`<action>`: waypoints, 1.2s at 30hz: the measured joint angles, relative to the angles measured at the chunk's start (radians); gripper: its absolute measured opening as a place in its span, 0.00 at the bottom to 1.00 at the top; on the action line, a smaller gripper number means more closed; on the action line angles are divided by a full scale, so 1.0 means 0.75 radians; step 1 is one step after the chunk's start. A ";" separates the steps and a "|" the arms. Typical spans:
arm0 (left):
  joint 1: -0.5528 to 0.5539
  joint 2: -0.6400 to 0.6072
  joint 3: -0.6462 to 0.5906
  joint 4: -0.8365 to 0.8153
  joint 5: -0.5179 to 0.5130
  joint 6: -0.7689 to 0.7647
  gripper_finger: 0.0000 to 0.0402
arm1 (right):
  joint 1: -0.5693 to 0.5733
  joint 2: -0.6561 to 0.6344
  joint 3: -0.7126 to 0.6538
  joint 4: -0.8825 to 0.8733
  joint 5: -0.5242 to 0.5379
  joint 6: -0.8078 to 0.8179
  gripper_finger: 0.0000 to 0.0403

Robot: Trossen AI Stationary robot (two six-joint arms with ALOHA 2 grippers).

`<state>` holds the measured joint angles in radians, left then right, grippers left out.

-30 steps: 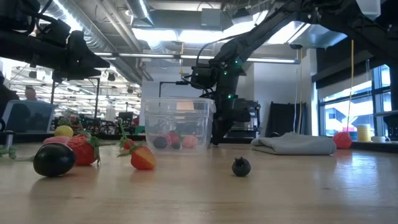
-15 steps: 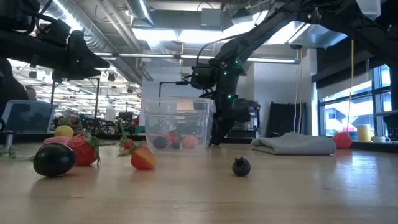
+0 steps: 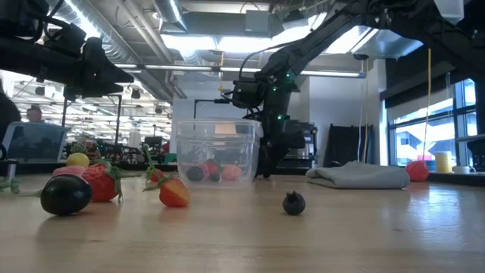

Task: Pick and placing Produce into tupperware
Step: Put the blackberry into the transparent bin

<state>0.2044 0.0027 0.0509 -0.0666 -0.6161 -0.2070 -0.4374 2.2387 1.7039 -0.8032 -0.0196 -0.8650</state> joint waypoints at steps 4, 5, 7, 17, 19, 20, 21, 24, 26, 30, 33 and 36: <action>0.000 0.000 0.000 0.000 0.000 0.000 0.65 | 0.000 0.000 0.000 0.004 0.000 -0.001 0.44; 0.000 0.000 0.000 0.000 0.000 0.000 0.65 | 0.000 0.000 0.000 0.007 0.000 -0.002 0.44; 0.000 0.000 0.000 0.000 0.000 0.000 0.65 | 0.000 0.000 0.000 0.037 0.000 -0.003 0.44; 0.000 0.000 0.000 0.000 0.000 0.000 0.65 | 0.034 0.000 0.001 0.079 0.000 -0.004 0.44; 0.000 0.000 0.000 0.000 0.000 0.000 0.65 | 0.043 0.000 0.001 0.079 -0.001 -0.004 0.44; 0.000 0.000 0.000 0.000 0.000 0.000 0.65 | 0.049 0.000 0.001 0.079 -0.001 -0.004 0.43; 0.000 0.000 0.000 -0.001 0.000 0.000 0.65 | 0.053 0.000 0.001 0.080 -0.003 -0.004 0.43; 0.000 0.000 0.000 0.000 0.000 0.000 0.65 | 0.064 0.000 0.001 0.092 -0.010 -0.004 0.41; 0.000 0.000 0.000 0.000 0.000 0.000 0.65 | 0.068 0.000 0.001 0.103 -0.011 -0.004 0.40; 0.000 0.000 0.000 0.000 0.000 -0.001 0.65 | 0.068 0.000 0.001 0.104 -0.012 -0.004 0.37; 0.000 0.000 0.000 0.000 0.000 0.000 0.65 | 0.067 0.000 0.001 0.094 -0.012 -0.004 0.34; 0.000 0.000 0.000 0.000 0.000 -0.001 0.65 | 0.066 0.000 0.001 0.092 -0.012 -0.004 0.29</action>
<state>0.2043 0.0027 0.0507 -0.0667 -0.6159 -0.2073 -0.3878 2.2387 1.7042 -0.7345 -0.0288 -0.8680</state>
